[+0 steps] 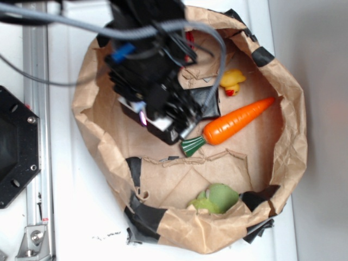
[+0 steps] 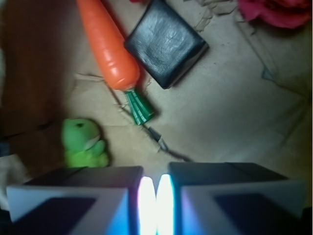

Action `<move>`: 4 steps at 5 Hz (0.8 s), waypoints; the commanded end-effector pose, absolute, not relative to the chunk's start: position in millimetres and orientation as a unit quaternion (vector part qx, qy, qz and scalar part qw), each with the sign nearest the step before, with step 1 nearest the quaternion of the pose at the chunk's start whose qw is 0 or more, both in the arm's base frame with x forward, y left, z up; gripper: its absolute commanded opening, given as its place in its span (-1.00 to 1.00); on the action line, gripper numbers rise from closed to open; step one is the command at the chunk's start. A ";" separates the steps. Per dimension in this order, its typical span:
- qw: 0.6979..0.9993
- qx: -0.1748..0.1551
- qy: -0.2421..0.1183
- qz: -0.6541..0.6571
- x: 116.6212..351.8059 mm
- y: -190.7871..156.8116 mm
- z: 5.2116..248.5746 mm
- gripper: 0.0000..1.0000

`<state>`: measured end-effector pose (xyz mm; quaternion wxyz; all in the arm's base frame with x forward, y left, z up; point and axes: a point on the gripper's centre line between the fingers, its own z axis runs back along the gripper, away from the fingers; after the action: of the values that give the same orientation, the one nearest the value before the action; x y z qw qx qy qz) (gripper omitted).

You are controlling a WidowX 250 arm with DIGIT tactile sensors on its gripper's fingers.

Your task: Grab the green animal.

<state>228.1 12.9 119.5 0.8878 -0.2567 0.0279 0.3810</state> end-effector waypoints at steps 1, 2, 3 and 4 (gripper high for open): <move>0.877 -0.279 0.010 0.391 233.4 6.6 126.0 1.00; 0.880 -0.279 0.037 0.382 254.0 -21.3 92.2 1.00; 0.876 -0.291 0.034 0.383 272.5 -44.2 72.6 1.00; 0.880 -0.287 0.071 0.371 285.1 -70.8 56.6 1.00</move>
<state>287.3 -65.5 49.9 0.8774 -0.2768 0.0929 0.3806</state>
